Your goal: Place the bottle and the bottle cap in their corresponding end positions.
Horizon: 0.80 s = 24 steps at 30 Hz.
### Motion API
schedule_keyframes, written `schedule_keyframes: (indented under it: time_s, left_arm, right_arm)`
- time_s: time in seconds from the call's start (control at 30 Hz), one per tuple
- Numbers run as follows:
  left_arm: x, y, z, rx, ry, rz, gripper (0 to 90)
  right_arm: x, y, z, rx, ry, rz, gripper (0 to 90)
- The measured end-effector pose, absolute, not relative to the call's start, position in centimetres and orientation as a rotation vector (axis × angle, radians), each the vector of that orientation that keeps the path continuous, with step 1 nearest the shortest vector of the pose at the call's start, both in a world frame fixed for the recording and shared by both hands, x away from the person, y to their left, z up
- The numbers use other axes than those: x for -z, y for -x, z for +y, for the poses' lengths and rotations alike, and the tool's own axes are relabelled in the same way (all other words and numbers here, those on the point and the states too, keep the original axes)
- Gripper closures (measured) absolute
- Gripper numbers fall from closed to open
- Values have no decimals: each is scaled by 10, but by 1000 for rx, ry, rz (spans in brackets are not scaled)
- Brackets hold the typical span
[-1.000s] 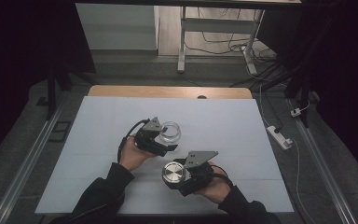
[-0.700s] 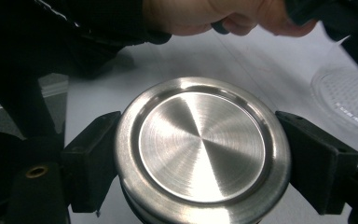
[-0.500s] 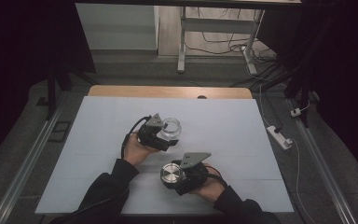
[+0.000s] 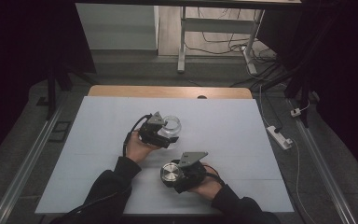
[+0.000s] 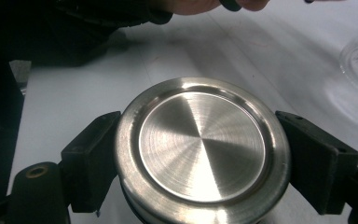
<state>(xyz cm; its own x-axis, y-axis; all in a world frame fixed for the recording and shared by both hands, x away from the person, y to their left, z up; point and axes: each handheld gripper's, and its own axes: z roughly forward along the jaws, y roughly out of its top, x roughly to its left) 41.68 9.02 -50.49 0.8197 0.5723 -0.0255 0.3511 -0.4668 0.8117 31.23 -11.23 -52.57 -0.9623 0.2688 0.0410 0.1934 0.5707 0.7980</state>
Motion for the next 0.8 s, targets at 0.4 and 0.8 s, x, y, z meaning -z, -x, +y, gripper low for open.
schedule_keyframes:
  time_s: [0.4,0.8]
  left_arm:
    - [513,-423,92,-321,-2111,718,157]
    - [519,-423,88,-323,-2144,717,156]
  right_arm:
    - [535,-316,-107,-1278,-413,2744,182]
    - [539,-321,-103,-1222,-447,2773,180]
